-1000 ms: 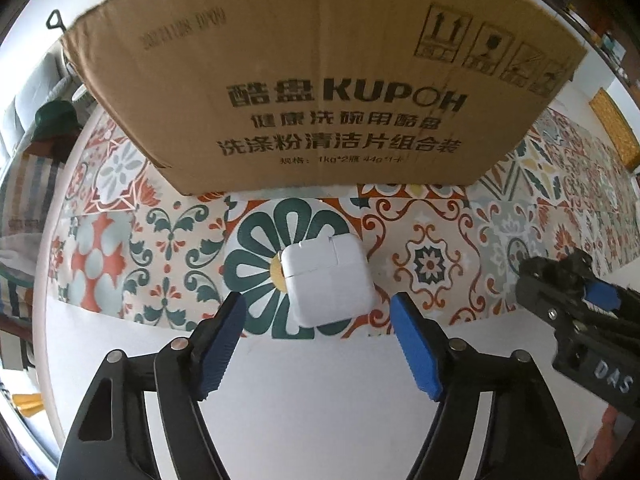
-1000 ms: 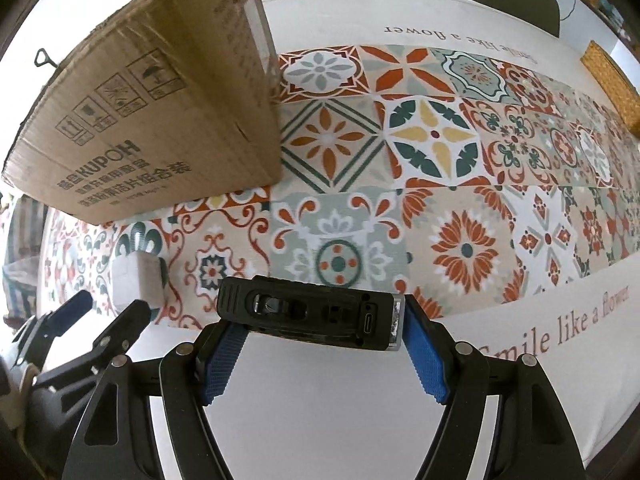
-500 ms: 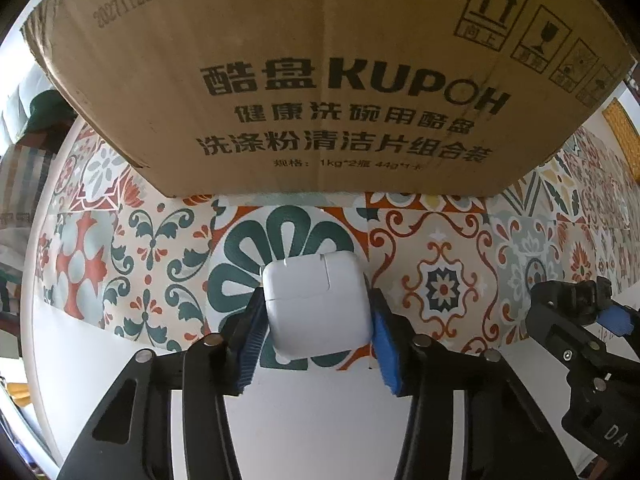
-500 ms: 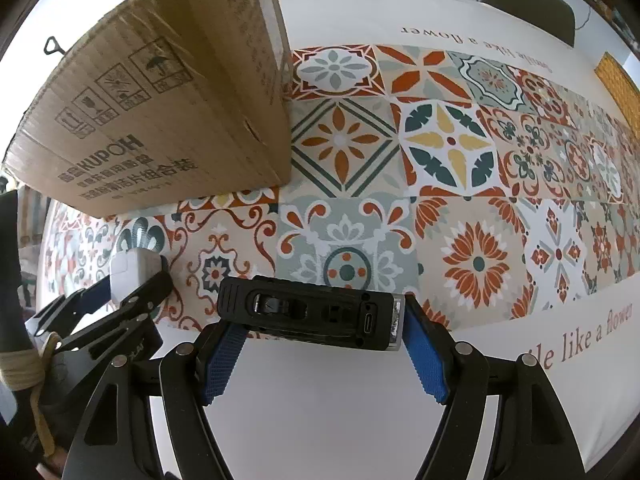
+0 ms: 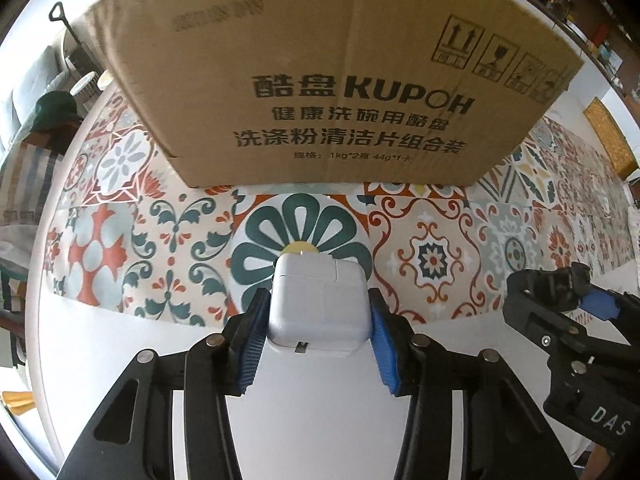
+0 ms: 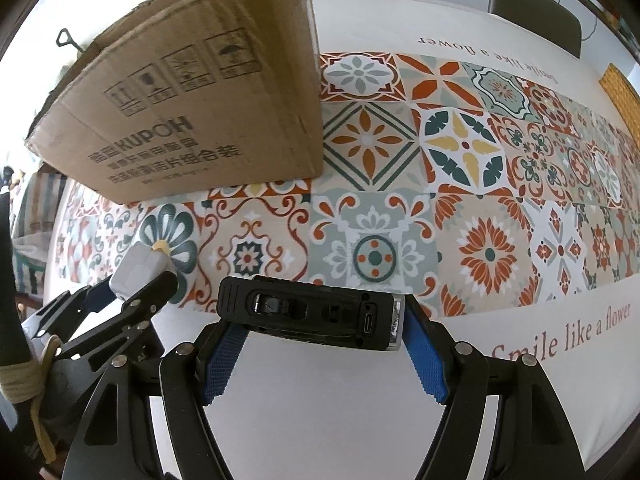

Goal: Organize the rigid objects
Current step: 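Grasp the white square adapter with the left tool while the right tool holds the black device, then carry the adapter and black device over the box and open both tools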

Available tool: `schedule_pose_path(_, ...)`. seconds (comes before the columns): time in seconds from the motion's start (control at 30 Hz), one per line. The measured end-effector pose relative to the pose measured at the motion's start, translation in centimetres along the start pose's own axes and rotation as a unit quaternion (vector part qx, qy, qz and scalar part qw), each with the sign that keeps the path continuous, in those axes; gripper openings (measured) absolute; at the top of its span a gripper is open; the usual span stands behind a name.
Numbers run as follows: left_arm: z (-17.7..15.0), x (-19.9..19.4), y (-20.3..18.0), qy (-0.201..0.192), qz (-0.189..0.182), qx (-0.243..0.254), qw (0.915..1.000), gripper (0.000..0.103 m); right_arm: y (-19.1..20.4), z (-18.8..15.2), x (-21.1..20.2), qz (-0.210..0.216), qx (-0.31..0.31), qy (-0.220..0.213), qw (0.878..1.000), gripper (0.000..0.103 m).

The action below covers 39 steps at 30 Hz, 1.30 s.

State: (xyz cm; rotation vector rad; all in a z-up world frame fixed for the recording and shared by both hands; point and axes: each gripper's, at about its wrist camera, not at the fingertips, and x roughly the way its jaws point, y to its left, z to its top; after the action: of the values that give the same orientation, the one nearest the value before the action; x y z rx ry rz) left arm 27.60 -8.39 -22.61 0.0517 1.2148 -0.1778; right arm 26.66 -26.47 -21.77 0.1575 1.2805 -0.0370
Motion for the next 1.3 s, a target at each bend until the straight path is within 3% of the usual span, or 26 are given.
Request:
schedule_pose_path(0.3,-1.1,-3.2,1.3,-0.024,-0.003,0.007,0.9997,0.047,1.5,-1.4,-1.9,0.001,-0.002,-0.010,1.000,0.074)
schedule_pose_path(0.57,-0.2,-7.0,2.0,-0.063,-0.011,0.009,0.9979,0.047,2.4,-1.9,-4.9,0.004,0.003,-0.040,0.999,0.074)
schedule_pose_path(1.3,2.6,-17.6,3.2,-0.191,-0.013,0.035,0.9810,0.047,5.7,-0.1,-15.6,0.022,-0.009,-0.175,0.984,0.074)
